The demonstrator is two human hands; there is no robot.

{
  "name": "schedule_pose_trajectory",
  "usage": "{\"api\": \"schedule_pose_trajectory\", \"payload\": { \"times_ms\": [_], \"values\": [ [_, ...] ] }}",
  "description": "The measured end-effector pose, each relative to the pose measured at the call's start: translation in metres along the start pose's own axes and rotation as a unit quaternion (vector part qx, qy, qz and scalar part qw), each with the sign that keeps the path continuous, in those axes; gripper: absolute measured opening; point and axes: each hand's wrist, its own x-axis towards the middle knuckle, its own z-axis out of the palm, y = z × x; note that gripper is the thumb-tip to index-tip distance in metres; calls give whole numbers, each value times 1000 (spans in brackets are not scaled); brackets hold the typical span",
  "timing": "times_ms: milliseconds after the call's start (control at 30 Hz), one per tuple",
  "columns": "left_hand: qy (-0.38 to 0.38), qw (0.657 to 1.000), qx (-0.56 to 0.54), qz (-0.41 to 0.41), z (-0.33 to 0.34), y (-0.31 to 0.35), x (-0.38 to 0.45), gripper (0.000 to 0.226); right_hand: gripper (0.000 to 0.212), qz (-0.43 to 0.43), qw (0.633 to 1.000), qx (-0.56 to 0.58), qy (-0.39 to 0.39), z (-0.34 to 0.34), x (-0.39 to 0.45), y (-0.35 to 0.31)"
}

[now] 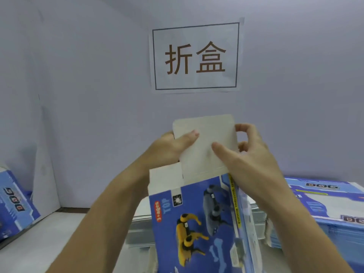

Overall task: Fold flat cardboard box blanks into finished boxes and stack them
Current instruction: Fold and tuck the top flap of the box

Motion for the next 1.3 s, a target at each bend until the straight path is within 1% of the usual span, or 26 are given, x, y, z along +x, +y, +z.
{"api": "schedule_pose_trajectory", "payload": {
  "times_ms": [67,100,133,200,267,300,333,400,433,500,533,600,633,700,767,833,967,1067,1133,1167,1200,1267,1300],
  "values": [
    [23,998,43,28,-4,-6,7,21,34,-10,1000,-11,-9,2,3,-1],
    [38,998,34,36,-4,-9,12,20,33,-14,1000,6,-23,0,5,0],
    [63,997,20,35,-4,-11,15,17,35,-18,998,27,-54,-3,5,2],
    [87,995,-15,54,-8,-18,16,9,47,-7,984,84,-159,-15,6,6],
    [80,993,0,82,-13,-25,15,14,53,39,950,175,-256,-25,9,8],
    [72,993,7,95,-15,-28,15,16,53,53,940,203,-268,-28,12,8],
    [62,992,2,105,-16,-29,15,17,48,56,945,199,-254,-30,16,8],
    [39,993,-6,115,-16,-26,15,17,33,35,972,150,-177,-26,25,8],
    [27,993,1,117,-16,-24,16,19,25,19,980,142,-140,-22,29,7],
    [5,993,17,118,-16,-19,19,19,15,-15,984,150,-91,-15,34,4],
    [0,993,15,119,-16,-17,21,19,13,-34,984,154,-76,-12,35,3],
    [1,992,8,129,-17,-14,22,26,9,-58,982,168,-62,-8,37,4],
    [3,991,8,133,-18,-14,22,29,10,-63,979,180,-67,-8,38,4],
    [9,990,3,137,-20,-16,22,29,24,-58,972,210,-89,-6,37,7],
    [15,989,6,144,-20,-17,20,28,26,-57,968,225,-97,-5,35,9],
    [19,988,16,154,-20,-19,21,29,23,-58,967,232,-88,-2,34,10],
    [30,982,71,172,-19,-18,19,27,37,-63,972,222,-46,4,35,11],
    [35,982,86,162,-18,-13,18,29,43,-55,973,224,-25,9,35,11],
    [33,988,58,142,-18,-11,17,26,41,-42,970,237,-9,11,34,10],
    [35,991,11,126,-20,-13,13,22,39,-37,969,246,5,10,34,10],
    [34,992,-63,101,-21,-14,7,23,38,-33,967,250,24,9,35,11],
    [-7,974,-215,70,-25,-23,-13,54,36,-17,965,253,64,4,37,13],
    [-39,965,-246,78,-24,-29,-24,65,36,-10,964,254,74,3,37,13]
  ]
}}
